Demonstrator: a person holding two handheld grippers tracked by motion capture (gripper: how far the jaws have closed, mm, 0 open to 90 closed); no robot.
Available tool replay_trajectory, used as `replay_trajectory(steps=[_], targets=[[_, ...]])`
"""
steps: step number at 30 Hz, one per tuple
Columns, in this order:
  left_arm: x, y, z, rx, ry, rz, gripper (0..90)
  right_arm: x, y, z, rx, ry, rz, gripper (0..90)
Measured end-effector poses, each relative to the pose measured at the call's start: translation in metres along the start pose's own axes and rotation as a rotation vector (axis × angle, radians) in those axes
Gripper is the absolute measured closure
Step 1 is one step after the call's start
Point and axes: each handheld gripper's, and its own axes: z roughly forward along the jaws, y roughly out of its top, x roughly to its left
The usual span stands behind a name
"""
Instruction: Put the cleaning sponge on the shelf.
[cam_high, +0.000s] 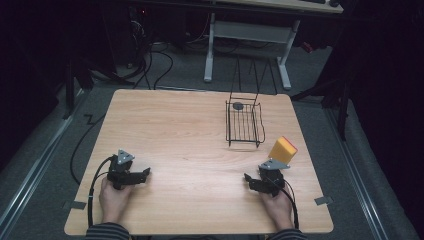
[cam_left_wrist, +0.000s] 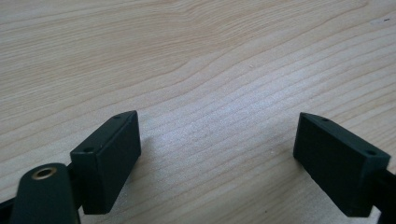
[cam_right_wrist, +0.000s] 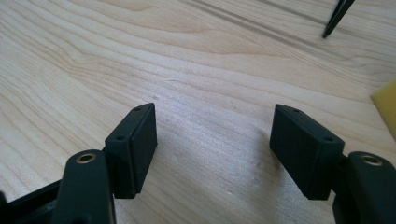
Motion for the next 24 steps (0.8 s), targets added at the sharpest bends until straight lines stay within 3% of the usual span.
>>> replay_trajectory(steps=[24], targets=[[0.0004, 0.0001, -0.0003, 0.003, 0.004, -0.003, 15.8, 0.0005, -0.0004, -0.0004, 0.003, -0.001, -0.001, 29.9]])
